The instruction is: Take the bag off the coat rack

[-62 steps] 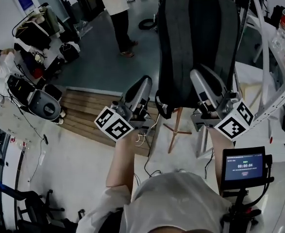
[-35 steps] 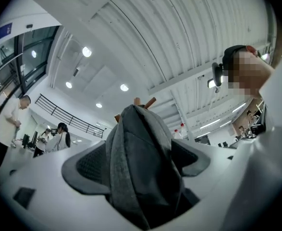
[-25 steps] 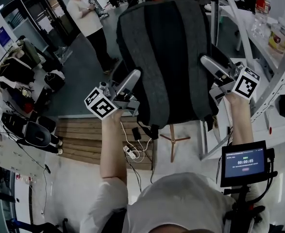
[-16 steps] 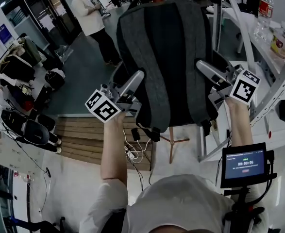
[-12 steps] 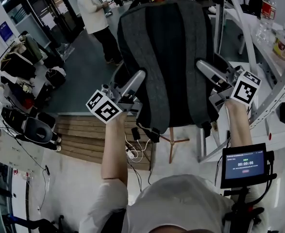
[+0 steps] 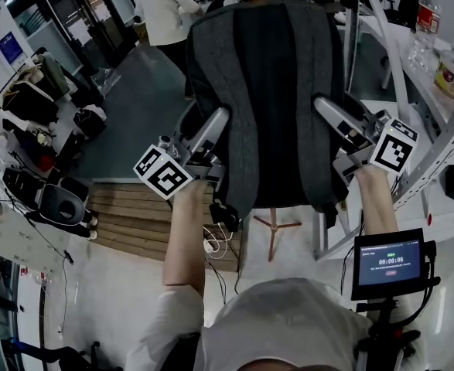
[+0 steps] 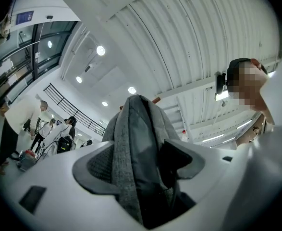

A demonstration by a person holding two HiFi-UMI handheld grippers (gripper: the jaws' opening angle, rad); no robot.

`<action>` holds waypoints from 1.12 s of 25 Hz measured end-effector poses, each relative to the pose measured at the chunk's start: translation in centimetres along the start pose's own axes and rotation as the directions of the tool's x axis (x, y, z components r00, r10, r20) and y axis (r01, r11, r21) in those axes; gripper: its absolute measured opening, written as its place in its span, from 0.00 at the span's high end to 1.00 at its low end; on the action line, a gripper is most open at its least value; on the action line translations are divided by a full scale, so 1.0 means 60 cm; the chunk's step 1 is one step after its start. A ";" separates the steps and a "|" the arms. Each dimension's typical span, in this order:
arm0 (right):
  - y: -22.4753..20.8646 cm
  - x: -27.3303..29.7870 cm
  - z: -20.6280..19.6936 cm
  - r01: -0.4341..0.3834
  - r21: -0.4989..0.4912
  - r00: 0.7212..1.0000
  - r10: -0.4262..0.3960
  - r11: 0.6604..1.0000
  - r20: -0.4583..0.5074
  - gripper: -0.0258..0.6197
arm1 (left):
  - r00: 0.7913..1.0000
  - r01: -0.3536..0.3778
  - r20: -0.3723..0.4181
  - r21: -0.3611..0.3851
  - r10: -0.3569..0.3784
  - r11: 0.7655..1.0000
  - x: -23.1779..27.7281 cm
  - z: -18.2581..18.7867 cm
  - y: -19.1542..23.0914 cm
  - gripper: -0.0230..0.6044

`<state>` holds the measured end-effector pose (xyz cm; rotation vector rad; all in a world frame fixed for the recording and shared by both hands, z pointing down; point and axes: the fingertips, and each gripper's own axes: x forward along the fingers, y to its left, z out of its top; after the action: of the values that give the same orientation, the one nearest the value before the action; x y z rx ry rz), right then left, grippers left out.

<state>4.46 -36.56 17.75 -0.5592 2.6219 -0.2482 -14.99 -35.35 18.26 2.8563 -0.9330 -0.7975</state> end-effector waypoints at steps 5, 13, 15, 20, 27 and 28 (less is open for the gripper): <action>0.010 0.002 0.010 -0.004 0.001 1.000 0.004 1.000 0.013 0.51 | 1.000 -0.016 0.004 0.005 0.016 1.000 0.000 0.015 -0.007 0.48; 0.059 0.013 0.049 -0.053 -0.027 0.998 0.054 0.998 0.031 0.51 | 0.999 -0.012 0.032 0.050 0.010 0.999 -0.006 0.071 -0.050 0.50; 0.080 0.021 0.058 -0.073 -0.040 0.997 0.075 0.996 0.029 0.51 | 0.999 -0.017 0.048 0.062 0.014 0.998 -0.015 0.089 -0.063 0.50; 0.139 0.038 0.071 -0.146 -0.059 0.989 0.147 0.988 0.023 0.51 | 0.996 -0.045 0.086 0.111 0.036 0.993 -0.056 0.136 -0.106 0.50; 0.211 0.079 0.052 -0.321 0.021 0.947 0.321 0.947 0.002 0.51 | 0.971 -0.222 0.135 0.213 0.196 0.952 -0.144 0.194 -0.176 0.50; 0.226 0.088 0.048 -0.350 0.040 0.937 0.351 0.936 -0.004 0.51 | 0.963 -0.255 0.144 0.227 0.227 0.940 -0.161 0.205 -0.189 0.50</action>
<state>-3.24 -26.79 9.63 -0.0699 2.6619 -0.1867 -21.41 -19.10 9.96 2.8322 -1.4600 -0.8839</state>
